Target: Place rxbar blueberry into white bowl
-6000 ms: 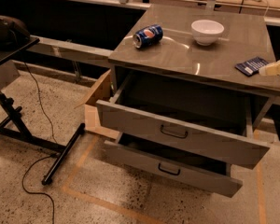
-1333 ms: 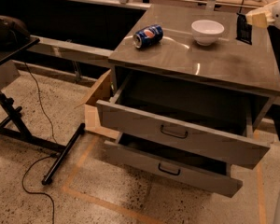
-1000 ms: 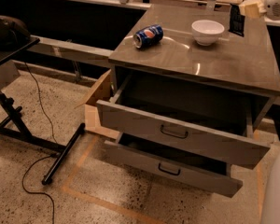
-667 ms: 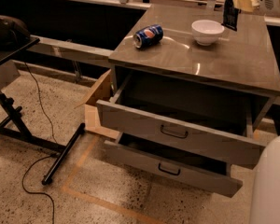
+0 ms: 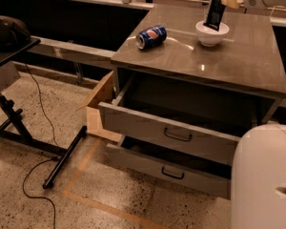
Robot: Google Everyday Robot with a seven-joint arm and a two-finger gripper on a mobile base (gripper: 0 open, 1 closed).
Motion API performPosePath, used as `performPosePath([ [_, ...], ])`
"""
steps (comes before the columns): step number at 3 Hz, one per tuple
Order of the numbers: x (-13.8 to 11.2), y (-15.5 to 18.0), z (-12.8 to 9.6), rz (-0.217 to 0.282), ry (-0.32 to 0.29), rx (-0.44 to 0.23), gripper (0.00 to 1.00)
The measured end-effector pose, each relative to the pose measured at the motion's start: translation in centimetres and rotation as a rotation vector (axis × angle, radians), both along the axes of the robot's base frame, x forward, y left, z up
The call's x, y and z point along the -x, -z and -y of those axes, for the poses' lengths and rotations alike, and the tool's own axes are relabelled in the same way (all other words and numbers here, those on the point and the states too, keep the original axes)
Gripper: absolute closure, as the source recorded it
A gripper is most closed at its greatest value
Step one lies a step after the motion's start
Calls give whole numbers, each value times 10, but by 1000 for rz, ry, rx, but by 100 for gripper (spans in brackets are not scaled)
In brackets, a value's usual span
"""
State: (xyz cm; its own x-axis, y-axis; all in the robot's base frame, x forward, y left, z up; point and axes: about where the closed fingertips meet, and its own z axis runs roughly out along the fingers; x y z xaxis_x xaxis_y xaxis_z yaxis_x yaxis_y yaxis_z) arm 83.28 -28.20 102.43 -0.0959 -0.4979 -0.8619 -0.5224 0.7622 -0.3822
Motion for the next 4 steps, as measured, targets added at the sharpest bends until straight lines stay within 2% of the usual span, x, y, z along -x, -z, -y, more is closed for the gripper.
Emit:
performPosePath([
  [2, -24, 12, 3, -5, 71, 27, 100],
  [3, -32, 23, 2, -29, 97, 45, 82],
  [4, -35, 33, 0, -53, 108, 65, 59],
])
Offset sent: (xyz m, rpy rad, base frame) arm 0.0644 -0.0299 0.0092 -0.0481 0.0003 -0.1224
